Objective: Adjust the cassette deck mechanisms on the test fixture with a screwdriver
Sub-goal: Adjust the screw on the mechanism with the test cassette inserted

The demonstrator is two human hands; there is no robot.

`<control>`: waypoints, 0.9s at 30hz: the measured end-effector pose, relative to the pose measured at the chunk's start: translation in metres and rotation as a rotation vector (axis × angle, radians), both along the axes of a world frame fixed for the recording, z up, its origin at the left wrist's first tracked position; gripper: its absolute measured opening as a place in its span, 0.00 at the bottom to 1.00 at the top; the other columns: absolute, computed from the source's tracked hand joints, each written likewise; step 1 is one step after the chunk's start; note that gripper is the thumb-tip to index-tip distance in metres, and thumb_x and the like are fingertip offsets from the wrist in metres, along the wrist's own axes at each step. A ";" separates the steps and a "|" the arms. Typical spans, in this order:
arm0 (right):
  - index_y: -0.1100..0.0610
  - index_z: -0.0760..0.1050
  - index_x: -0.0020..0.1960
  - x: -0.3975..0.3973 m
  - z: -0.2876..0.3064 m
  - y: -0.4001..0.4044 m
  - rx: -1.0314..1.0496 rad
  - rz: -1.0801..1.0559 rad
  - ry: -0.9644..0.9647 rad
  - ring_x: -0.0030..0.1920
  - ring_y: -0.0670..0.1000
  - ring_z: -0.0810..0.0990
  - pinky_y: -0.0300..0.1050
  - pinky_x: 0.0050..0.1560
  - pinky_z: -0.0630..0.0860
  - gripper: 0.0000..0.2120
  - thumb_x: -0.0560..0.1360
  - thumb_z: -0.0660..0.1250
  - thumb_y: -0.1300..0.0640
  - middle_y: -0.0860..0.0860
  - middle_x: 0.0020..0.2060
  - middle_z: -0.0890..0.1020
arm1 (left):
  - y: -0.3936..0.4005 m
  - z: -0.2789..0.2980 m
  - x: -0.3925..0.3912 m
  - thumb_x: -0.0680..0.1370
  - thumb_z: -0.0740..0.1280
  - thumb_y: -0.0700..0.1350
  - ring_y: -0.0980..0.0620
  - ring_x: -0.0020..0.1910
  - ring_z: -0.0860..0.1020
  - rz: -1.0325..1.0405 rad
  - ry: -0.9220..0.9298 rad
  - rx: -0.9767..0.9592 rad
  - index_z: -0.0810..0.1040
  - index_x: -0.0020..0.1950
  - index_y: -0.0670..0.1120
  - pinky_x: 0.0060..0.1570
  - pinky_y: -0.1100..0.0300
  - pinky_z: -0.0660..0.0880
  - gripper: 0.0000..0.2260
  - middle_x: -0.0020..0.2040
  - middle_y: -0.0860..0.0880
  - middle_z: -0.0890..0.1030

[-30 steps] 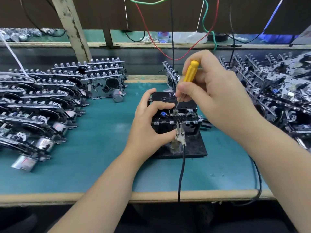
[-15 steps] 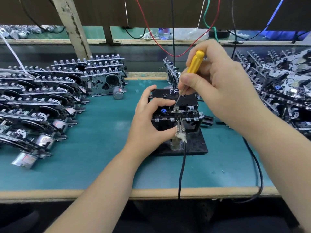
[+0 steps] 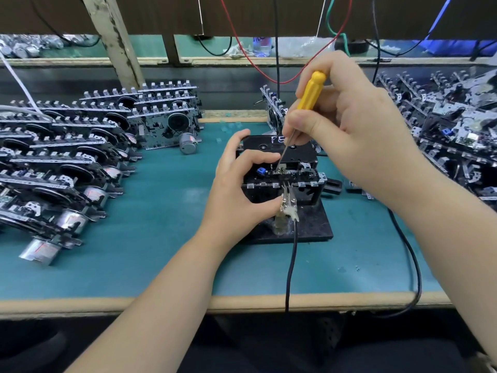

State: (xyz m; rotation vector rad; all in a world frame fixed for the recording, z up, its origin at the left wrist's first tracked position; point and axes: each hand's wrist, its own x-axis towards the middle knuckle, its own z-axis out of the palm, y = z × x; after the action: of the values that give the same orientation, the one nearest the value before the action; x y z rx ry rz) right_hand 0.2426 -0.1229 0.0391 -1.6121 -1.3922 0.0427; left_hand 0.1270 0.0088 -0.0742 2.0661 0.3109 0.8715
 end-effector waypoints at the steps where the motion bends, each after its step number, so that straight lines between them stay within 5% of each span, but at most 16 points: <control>1: 0.56 0.67 0.56 0.000 0.000 0.000 -0.008 -0.003 -0.002 0.43 0.52 0.85 0.44 0.48 0.82 0.09 0.81 0.65 0.65 0.51 0.40 0.84 | 0.000 0.000 0.000 0.65 0.82 0.41 0.60 0.75 0.63 0.001 -0.002 0.002 0.75 0.55 0.66 0.66 0.74 0.62 0.29 0.78 0.58 0.60; 10: 0.56 0.67 0.56 -0.001 0.001 0.001 -0.016 -0.025 -0.023 0.42 0.49 0.86 0.43 0.48 0.83 0.09 0.81 0.65 0.64 0.53 0.41 0.84 | 0.000 -0.001 0.000 0.65 0.82 0.40 0.70 0.72 0.61 0.000 -0.014 0.008 0.75 0.55 0.65 0.64 0.77 0.60 0.29 0.78 0.55 0.61; 27: 0.55 0.67 0.56 -0.002 0.001 0.001 -0.014 -0.036 -0.018 0.42 0.51 0.86 0.44 0.48 0.83 0.09 0.81 0.66 0.63 0.51 0.40 0.85 | -0.002 0.000 0.000 0.65 0.82 0.40 0.65 0.74 0.62 0.009 0.003 -0.012 0.75 0.55 0.66 0.69 0.69 0.62 0.30 0.78 0.56 0.61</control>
State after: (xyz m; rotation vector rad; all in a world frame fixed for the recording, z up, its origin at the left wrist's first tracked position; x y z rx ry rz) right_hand 0.2407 -0.1215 0.0399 -1.6517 -1.3789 0.0171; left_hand 0.1269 0.0072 -0.0739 2.0570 0.3263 0.8696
